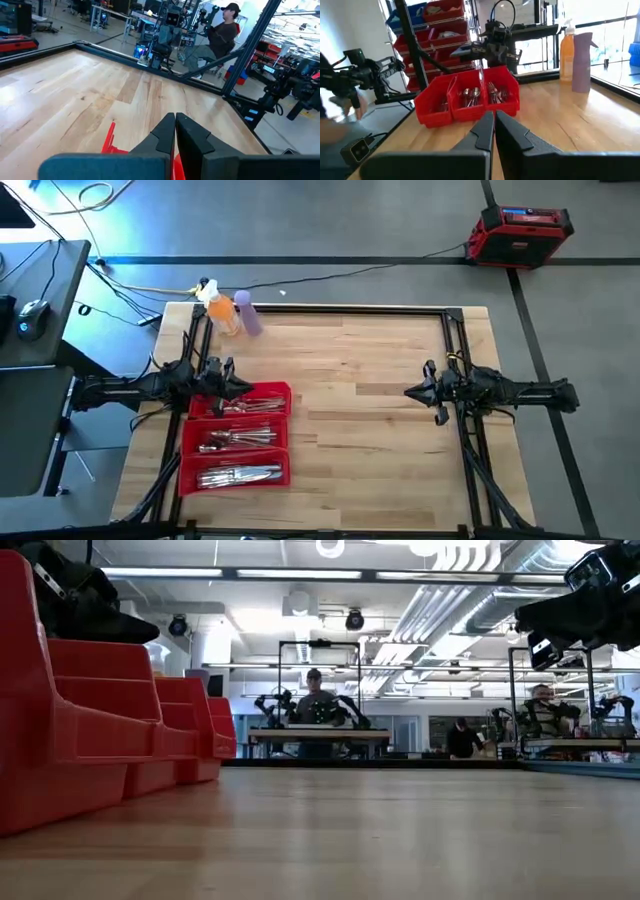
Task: Sort silverware
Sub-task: Return to Home Position
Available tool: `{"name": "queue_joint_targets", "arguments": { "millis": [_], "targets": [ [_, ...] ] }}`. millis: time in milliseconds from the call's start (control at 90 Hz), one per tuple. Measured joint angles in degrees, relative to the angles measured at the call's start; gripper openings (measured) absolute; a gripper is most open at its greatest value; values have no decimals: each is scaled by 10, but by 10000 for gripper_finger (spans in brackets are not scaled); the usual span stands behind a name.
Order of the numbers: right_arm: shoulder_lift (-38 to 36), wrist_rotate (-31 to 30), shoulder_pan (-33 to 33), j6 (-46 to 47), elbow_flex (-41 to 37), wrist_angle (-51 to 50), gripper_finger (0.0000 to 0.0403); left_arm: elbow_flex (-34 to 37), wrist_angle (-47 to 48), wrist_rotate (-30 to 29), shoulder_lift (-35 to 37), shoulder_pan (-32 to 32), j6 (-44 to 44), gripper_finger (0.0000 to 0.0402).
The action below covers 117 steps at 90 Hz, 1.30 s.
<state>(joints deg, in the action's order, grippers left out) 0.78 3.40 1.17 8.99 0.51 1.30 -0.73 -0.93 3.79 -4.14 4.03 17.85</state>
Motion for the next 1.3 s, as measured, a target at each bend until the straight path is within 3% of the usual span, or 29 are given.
{"name": "queue_joint_targets", "arguments": {
  "millis": [44,178,300,411,722,1300],
  "targets": [
    [0,0,0,0,0,0,0,0,1,1,0,0,-10,0],
    [0,0,0,0,0,0,0,-5,12,-25,-1,1,-285,0],
    [0,0,0,0,0,0,0,-5,14,-29,-1,1,-349,0],
    [0,0,0,0,0,0,0,-5,14,-29,-1,1,-334,0],
    [0,0,0,0,0,0,0,-6,21,-30,-2,1,-153,0],
    [0,0,0,0,0,0,0,-6,21,-30,-2,1,-150,0]
  ]
}}
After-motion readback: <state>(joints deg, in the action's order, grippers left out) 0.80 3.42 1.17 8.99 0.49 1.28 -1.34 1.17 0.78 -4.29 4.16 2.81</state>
